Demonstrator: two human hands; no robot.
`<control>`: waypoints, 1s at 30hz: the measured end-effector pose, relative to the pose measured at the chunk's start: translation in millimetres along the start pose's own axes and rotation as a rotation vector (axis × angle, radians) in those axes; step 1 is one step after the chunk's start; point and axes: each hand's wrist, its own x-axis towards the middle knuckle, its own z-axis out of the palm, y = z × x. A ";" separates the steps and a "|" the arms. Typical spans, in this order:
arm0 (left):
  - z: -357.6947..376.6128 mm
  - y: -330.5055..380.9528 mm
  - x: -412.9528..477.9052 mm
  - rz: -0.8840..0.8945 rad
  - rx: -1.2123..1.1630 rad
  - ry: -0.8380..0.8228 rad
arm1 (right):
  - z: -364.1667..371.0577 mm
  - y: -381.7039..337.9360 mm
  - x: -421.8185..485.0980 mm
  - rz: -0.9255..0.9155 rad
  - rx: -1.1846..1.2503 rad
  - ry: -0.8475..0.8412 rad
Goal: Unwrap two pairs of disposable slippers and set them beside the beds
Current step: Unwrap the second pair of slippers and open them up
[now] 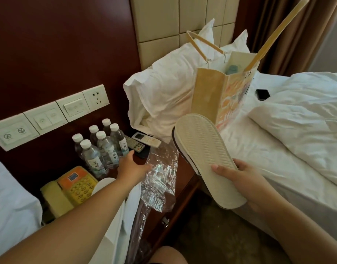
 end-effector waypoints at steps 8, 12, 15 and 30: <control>-29.3 62.5 -86.4 0.217 -0.344 -0.347 | 46.3 -26.6 -24.6 0.025 0.170 -0.075; -37.8 75.9 -123.5 0.200 -0.591 -0.587 | 68.0 -32.9 -41.4 0.067 0.195 -0.101; -49.5 79.1 -136.7 0.153 -0.764 -0.627 | 85.3 -36.2 -57.7 0.046 0.124 -0.064; -107.2 68.6 -176.7 0.383 -0.588 -0.505 | 122.8 -74.2 -128.5 -0.268 -0.383 -0.114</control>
